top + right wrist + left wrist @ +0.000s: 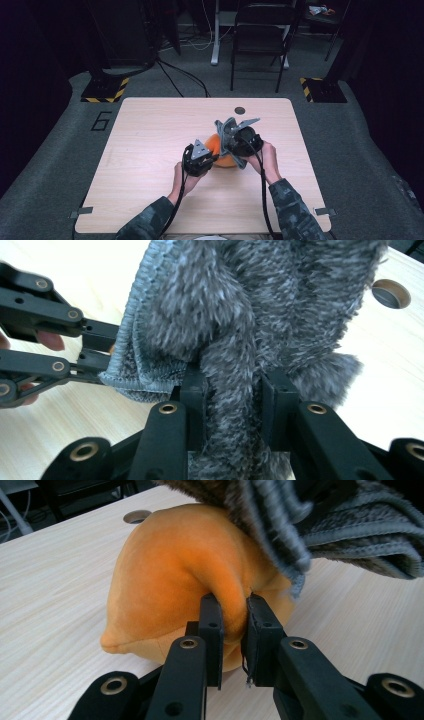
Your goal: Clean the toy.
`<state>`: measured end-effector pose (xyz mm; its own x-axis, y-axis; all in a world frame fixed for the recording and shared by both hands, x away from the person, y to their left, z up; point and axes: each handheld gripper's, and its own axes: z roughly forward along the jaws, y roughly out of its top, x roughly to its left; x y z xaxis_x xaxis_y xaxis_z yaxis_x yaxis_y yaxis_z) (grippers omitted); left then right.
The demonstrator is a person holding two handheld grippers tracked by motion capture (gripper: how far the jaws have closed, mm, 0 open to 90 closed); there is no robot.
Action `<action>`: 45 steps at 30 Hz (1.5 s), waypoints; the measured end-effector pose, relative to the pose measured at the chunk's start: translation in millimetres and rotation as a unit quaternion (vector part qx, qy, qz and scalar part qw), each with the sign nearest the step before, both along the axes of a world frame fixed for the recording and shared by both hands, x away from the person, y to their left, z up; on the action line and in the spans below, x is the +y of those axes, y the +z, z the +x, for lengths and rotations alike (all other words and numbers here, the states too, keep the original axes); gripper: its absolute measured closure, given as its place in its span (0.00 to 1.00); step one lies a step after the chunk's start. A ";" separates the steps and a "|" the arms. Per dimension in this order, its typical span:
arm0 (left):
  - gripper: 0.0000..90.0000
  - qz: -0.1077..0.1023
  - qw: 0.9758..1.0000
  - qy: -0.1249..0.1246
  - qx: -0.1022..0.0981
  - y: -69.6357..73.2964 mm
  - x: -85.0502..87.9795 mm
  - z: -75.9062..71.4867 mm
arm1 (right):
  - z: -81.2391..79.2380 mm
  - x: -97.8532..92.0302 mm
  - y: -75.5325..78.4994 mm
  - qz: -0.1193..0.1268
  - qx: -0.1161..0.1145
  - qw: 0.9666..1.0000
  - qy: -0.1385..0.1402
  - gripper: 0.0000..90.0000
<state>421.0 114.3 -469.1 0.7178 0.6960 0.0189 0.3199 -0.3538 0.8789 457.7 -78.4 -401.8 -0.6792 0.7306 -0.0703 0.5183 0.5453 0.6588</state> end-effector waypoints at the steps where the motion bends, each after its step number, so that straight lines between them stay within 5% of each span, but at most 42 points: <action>1: 0.88 0.000 1.000 0.000 0.000 0.0 0.0 0.0 | 0.0 0.0 0.0 0.000 0.000 1.000 0.000 0.76; 7: 0.88 -0.001 1.000 0.001 0.002 -3.2 1.6 3.3 | 3.7 -2.2 -5.2 -0.016 0.004 1.000 -0.001 0.76; 19: 0.87 -0.014 1.000 0.010 0.015 -7.3 9.1 10.6 | 17.9 -23.7 -22.6 -0.032 0.058 0.997 -0.031 0.76; 29: 0.87 -0.017 1.000 0.011 0.018 -8.3 10.3 11.8 | 28.8 -39.2 -43.3 -0.036 0.094 0.993 -0.058 0.76; 36: 0.87 -0.017 1.000 0.008 0.018 -8.2 10.7 11.7 | 36.1 -45.3 -62.2 -0.061 0.115 0.988 -0.079 0.76; 40: 0.87 -0.019 1.000 0.009 0.016 -8.3 10.8 11.7 | 37.2 -47.5 -61.2 -0.066 0.113 0.988 -0.080 0.76; 45: 0.87 -0.022 1.000 0.009 0.020 -8.6 11.4 12.1 | 31.7 -44.8 -42.9 -0.063 0.080 0.992 -0.078 0.76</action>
<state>433.1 125.7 -477.7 0.7046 0.7084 -0.0403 0.3604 -0.3083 0.8804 489.4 -123.2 -444.8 -0.5677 0.8203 -0.0686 0.6953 0.5225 0.4935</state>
